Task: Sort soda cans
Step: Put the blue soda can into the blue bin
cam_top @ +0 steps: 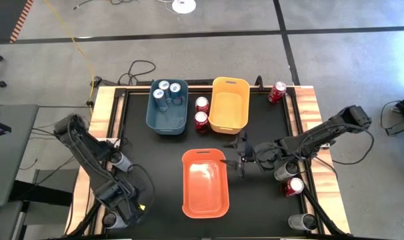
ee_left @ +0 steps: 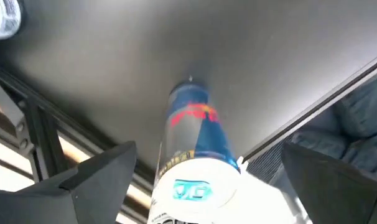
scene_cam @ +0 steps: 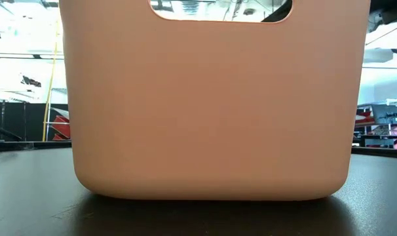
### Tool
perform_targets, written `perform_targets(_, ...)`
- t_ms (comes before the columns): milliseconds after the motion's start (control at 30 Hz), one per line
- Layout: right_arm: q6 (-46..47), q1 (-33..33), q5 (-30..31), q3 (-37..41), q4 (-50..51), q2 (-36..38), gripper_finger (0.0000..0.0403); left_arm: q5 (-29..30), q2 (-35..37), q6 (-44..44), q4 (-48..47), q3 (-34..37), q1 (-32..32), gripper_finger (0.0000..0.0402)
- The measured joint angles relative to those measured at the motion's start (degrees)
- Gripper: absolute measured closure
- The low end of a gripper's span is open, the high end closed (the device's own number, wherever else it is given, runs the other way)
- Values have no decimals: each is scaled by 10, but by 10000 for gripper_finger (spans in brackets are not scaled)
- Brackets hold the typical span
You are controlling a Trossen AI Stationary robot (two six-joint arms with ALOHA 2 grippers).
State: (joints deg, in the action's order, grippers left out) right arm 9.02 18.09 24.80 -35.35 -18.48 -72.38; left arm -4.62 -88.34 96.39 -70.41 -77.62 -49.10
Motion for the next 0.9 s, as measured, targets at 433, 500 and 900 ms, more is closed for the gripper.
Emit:
perform_targets(433,1,6,0,0,0,0,101,-44,-39,10,-19,1,-37,7)
perform_targets(500,8,5,1,0,0,0,101,-46,-38,14,-25,1,-45,21)
perform_targets(900,21,1,8,0,-5,0,101,16,-37,-52,-18,1,-44,170)
